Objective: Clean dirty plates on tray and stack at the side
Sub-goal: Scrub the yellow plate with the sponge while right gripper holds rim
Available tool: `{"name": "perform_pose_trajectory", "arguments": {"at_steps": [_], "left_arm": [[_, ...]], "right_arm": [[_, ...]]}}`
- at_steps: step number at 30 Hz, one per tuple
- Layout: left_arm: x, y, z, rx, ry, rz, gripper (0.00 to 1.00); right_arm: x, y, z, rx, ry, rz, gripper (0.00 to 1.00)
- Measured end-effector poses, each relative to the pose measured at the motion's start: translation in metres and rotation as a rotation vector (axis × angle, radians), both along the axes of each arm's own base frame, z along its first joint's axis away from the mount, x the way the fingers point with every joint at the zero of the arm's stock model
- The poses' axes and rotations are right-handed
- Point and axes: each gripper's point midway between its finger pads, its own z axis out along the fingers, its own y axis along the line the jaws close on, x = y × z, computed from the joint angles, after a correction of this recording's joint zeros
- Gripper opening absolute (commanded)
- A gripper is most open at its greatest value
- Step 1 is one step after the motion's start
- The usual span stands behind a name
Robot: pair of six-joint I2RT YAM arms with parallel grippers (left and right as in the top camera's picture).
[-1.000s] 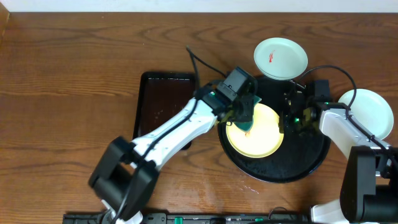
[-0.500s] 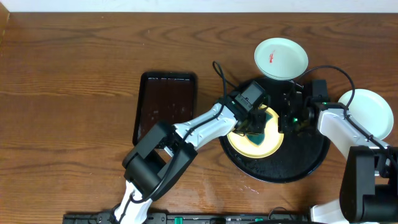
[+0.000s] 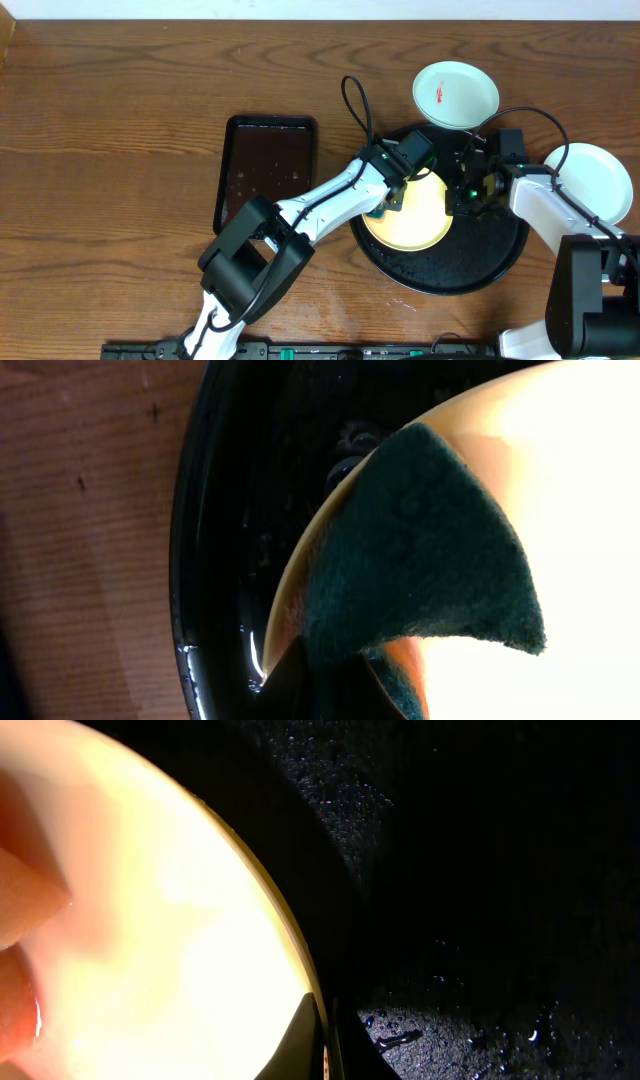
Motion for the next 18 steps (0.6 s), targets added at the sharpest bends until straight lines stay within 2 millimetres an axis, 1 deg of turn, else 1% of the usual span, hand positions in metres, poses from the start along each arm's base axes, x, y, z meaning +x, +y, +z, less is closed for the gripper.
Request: {"name": "perform_pose_trajectory", "arguments": {"at_steps": [2,4,6,9,11,13,15,18], "left_arm": [[0.001,-0.005,0.0,-0.027,0.0,-0.008,0.07],[0.001,-0.019,0.001,-0.098,0.02,-0.024,0.07],[0.0,-0.036,0.002,-0.198,0.05,-0.048,0.08],[-0.003,-0.075,0.008,-0.392,0.103,-0.107,0.07],[-0.012,-0.088,0.009,-0.451,0.144,-0.141,0.07],[-0.026,-0.098,0.01,-0.485,0.189,-0.183,0.08],[-0.039,-0.104,0.011,-0.496,0.22,-0.216,0.07],[-0.053,-0.101,0.007,-0.472,0.267,-0.228,0.07]], "right_arm": [[0.0,0.001,0.0,-0.001,0.001,0.0,0.01],[0.0,0.001,0.0,0.0,0.003,-0.004,0.01],[0.0,0.001,0.0,0.001,0.004,-0.01,0.01],[0.0,0.001,0.0,0.002,0.007,-0.019,0.01],[0.0,0.001,0.0,0.002,0.008,-0.022,0.01],[0.0,0.001,0.0,0.002,0.008,-0.025,0.01],[0.0,0.001,0.0,0.003,0.008,-0.026,0.01],[0.0,0.0,0.0,0.002,0.009,-0.026,0.01]]}}
